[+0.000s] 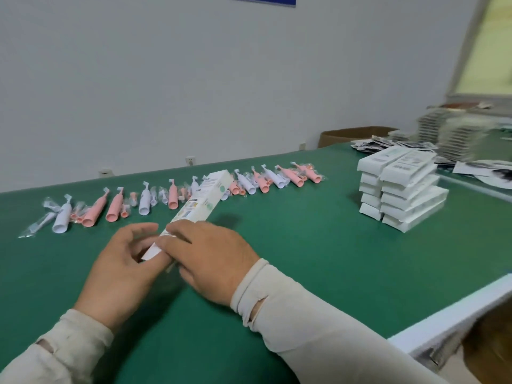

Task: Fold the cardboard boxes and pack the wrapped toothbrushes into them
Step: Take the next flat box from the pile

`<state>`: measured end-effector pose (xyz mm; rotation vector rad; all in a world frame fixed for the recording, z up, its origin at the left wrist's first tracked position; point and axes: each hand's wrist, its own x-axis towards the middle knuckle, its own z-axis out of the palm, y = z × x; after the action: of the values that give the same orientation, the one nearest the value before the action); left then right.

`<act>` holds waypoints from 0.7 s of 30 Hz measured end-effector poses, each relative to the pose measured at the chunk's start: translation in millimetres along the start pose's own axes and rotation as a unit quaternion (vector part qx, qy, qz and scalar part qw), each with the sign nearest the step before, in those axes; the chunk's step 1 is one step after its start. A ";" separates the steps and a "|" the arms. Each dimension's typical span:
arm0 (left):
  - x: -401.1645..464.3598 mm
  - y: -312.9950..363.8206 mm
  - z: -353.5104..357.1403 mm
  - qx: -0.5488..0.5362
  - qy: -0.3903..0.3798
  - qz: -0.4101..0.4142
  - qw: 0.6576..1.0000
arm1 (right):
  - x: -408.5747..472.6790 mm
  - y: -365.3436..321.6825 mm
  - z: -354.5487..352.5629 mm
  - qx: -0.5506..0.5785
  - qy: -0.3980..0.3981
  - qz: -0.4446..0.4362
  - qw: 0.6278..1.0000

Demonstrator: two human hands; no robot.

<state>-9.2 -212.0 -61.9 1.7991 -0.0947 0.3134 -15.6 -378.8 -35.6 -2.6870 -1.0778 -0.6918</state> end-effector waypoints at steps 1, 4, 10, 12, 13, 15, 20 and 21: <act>-1.4 8.0 3.2 -0.008 -0.020 0.006 1.000 | -2.2 0.9 -8.2 -0.033 0.025 0.001 0.999; -4.9 37.1 13.8 -0.068 -0.089 0.047 0.993 | -15.0 15.5 -32.7 -0.101 0.071 0.010 0.992; -3.6 55.1 52.8 -0.128 -0.094 0.088 0.983 | -51.5 83.8 -82.2 -0.208 0.190 0.084 0.956; -3.4 37.2 64.0 -0.094 -0.076 0.080 0.989 | -61.1 121.2 -97.5 -0.243 0.209 0.141 0.937; -3.9 25.5 67.8 -0.081 -0.066 0.071 0.992 | -65.5 141.3 -104.3 -0.264 0.208 0.166 0.927; -5.1 2.5 70.2 -0.045 -0.051 0.055 0.996 | -73.8 180.5 -115.0 -0.300 0.193 0.208 0.911; -1.6 -17.0 65.7 0.015 -0.042 0.049 0.998 | -84.9 252.8 -125.0 -0.342 0.127 0.320 0.874; -0.9 -16.0 65.8 0.015 -0.041 0.049 0.998 | -86.7 260.6 -125.3 -0.338 0.103 0.354 0.866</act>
<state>4.2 -271.3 -91.5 1.8398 -0.2378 0.3133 64.0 -660.4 38.2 -3.0875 0.3150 -1.3092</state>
